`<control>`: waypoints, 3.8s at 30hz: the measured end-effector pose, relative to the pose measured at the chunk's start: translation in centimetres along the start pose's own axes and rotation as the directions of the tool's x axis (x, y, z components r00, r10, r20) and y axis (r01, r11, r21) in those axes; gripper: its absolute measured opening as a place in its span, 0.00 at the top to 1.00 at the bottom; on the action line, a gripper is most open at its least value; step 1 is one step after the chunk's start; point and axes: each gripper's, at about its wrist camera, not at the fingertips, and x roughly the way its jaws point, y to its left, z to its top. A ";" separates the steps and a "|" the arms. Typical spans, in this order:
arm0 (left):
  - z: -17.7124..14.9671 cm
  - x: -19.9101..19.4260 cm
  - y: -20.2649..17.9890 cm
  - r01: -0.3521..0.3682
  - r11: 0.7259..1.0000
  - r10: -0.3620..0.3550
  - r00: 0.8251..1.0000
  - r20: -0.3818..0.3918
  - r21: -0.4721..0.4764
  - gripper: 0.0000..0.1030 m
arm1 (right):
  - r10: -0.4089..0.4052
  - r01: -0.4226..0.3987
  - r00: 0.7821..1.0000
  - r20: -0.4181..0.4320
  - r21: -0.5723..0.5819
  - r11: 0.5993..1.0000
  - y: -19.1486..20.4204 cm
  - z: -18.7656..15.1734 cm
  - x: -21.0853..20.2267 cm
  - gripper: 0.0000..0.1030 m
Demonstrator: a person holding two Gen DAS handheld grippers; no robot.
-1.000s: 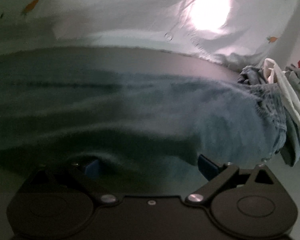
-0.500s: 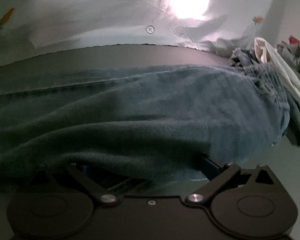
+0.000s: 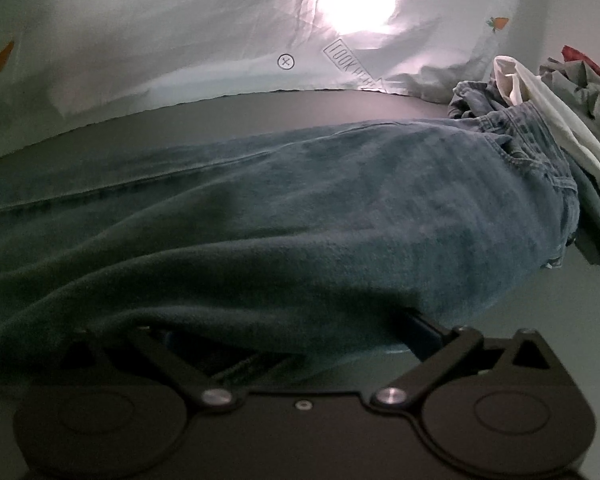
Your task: Fold clothes
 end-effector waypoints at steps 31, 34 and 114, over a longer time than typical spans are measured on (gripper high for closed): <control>3.7 1.7 -5.2 0.061 0.973 -0.050 0.997 -0.053 0.224 0.00 | 0.006 -0.007 1.000 0.015 0.017 1.000 -0.1 -0.3 0.0 0.00; 4.0 1.5 -3.7 0.015 0.978 0.009 0.994 -0.112 0.208 0.00 | 0.010 -0.010 1.000 0.014 0.020 1.000 -0.1 -0.3 0.0 0.00; 8.6 1.1 13.8 0.396 0.825 -0.340 0.918 0.206 -0.403 0.24 | -0.303 0.373 0.906 0.297 -0.217 0.902 -1.2 -5.3 -3.3 0.00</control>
